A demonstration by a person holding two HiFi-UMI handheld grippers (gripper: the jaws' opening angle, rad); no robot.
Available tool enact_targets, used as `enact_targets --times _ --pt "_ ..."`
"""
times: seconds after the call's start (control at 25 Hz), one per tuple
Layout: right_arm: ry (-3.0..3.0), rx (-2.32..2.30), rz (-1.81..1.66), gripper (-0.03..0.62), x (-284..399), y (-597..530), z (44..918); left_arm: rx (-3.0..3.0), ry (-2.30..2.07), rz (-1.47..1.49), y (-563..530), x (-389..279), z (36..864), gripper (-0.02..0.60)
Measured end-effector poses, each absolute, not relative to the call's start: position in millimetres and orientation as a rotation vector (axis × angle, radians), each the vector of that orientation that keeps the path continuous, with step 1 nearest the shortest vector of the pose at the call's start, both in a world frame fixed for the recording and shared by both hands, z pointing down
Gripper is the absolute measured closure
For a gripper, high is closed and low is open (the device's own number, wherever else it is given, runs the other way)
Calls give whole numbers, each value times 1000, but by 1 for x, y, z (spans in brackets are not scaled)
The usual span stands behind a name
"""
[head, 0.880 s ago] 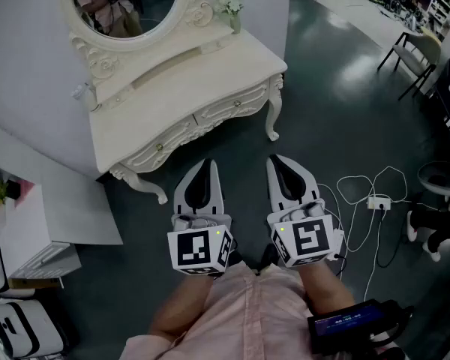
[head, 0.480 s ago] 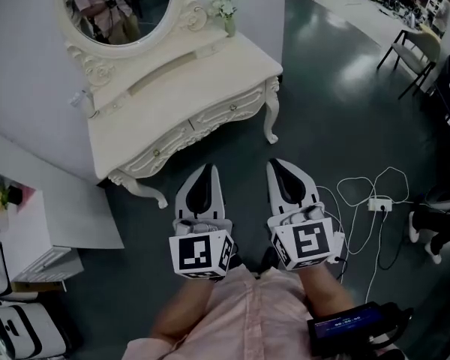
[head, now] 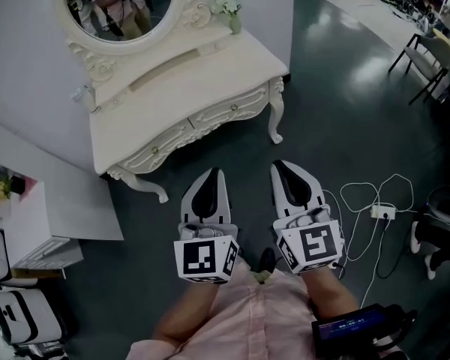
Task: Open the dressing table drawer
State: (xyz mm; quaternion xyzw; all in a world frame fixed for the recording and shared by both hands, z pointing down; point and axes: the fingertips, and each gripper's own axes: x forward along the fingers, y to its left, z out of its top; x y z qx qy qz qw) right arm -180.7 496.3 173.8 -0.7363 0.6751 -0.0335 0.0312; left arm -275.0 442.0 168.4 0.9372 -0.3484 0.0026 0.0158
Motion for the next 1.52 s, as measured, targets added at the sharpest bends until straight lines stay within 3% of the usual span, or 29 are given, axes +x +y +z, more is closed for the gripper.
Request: enact_targets --times 1.52 --pt "1976 -2349 -80 574 -99 279 166 2957 -952 -15 216 -187 170 560"
